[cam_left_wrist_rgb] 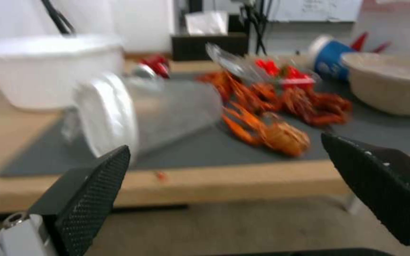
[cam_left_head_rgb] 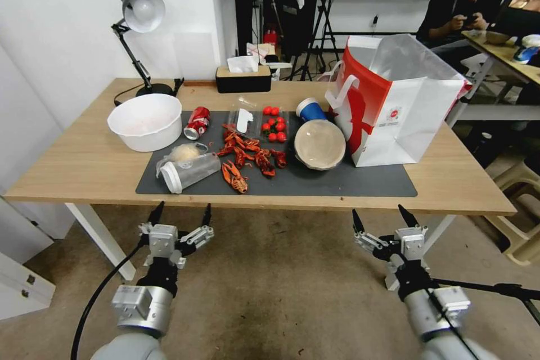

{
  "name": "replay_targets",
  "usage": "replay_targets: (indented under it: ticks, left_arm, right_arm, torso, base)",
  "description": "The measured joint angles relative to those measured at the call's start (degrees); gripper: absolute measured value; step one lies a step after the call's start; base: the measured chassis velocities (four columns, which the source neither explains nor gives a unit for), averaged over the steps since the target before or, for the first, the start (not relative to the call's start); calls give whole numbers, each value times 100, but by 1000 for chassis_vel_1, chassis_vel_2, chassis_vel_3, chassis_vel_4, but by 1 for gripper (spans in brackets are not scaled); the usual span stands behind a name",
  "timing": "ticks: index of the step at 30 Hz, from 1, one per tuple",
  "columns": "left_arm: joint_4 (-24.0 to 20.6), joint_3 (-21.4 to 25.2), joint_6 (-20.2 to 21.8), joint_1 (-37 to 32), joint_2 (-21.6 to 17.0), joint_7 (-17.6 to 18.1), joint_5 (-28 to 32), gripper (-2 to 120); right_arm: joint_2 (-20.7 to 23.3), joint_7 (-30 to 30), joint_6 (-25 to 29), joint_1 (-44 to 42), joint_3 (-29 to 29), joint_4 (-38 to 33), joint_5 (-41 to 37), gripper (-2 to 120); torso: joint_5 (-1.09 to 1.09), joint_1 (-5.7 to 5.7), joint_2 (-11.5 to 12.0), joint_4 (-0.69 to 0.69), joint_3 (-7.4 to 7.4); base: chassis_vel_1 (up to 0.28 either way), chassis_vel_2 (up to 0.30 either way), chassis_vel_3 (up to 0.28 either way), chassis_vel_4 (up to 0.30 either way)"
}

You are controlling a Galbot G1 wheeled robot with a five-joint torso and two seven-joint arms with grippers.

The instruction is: Pick up the trash from the table and place it into the takeout bag.

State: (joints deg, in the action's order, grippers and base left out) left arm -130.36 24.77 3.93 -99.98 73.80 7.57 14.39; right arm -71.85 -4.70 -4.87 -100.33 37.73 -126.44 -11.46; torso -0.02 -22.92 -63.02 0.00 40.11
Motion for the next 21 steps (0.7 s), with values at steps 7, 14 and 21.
replay_targets:
  ticks: [7, 14, 21]
  left_arm:
    - [66, -280, 105, -54, -36, 90, 226, 100]
    - [73, -277, 65, -144, 25, 79, 171, 100]
    - [58, -238, -22, -191, 67, 37, 121, 100]
  right_arm:
    - [-94, -5, -209, 49, -107, 113, -105, 100]
    - [-147, -11, -165, 59, -135, 116, -29, 100]
    - [-147, -13, -67, 88, -185, 96, -56, 100]
  torso:
    - [3, 0, 0, 0, -1]
    - [2, 1, 0, 0, -1]
    - [2, 1, 0, -1, -1]
  base:
    - [0, 0, 0, 0]
    - [0, 0, 0, 0]
    - [0, 0, 0, 0]
